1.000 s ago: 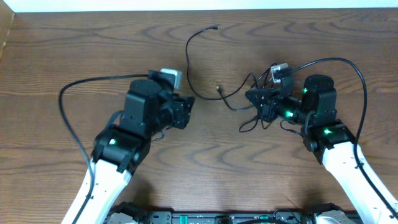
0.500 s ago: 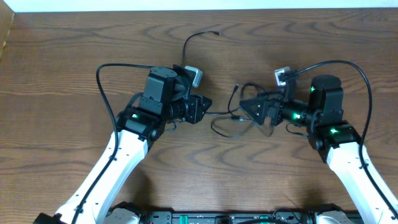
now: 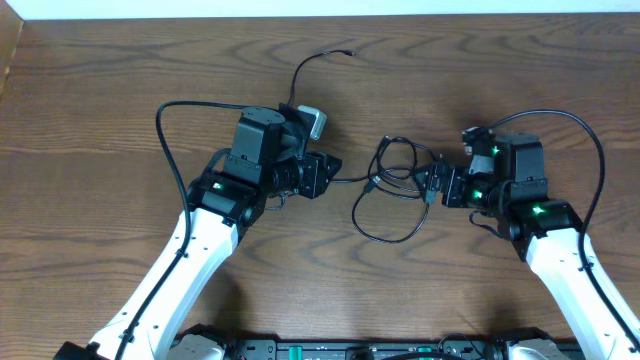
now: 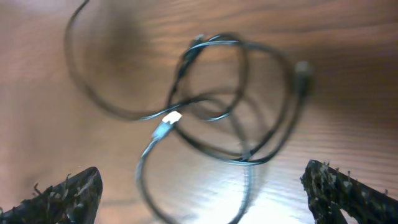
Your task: Untangle cables
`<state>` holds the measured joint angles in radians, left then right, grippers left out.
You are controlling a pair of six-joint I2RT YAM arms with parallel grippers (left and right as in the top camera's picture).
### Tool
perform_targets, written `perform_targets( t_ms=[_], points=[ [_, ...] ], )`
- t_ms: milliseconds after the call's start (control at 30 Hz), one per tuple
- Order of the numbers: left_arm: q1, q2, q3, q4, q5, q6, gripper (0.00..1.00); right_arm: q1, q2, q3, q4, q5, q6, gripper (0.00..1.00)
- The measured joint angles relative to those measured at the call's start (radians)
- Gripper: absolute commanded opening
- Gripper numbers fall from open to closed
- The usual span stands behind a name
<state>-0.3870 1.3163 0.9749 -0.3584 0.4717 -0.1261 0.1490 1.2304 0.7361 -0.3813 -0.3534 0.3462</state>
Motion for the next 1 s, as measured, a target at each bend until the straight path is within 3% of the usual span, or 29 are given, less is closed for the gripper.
perform_targets(
  t_ms=[167, 400, 533, 867, 1000],
  points=[
    [0.0, 0.0, 0.0, 0.0, 0.005, -0.008, 0.46, 0.0, 0.051, 0.0, 0.029, 0.105, 0.029, 0.95],
    [-0.045, 0.0, 0.0, 0.001, 0.043, -0.011, 0.46, 0.027, 0.227, 0.0, 0.086, 0.146, 0.082, 0.73],
    [-0.068, 0.0, 0.0, 0.0, 0.051, -0.011, 0.46, 0.072, 0.319, 0.0, 0.126, 0.149, 0.096, 0.69],
    [-0.068, 0.0, 0.0, 0.0, 0.054, -0.012, 0.46, 0.159, 0.338, 0.0, 0.132, 0.165, 0.121, 0.49],
    [-0.068, 0.0, 0.0, -0.007, 0.054, -0.012, 0.46, 0.167, 0.34, 0.0, 0.122, 0.18, 0.126, 0.46]
  ],
)
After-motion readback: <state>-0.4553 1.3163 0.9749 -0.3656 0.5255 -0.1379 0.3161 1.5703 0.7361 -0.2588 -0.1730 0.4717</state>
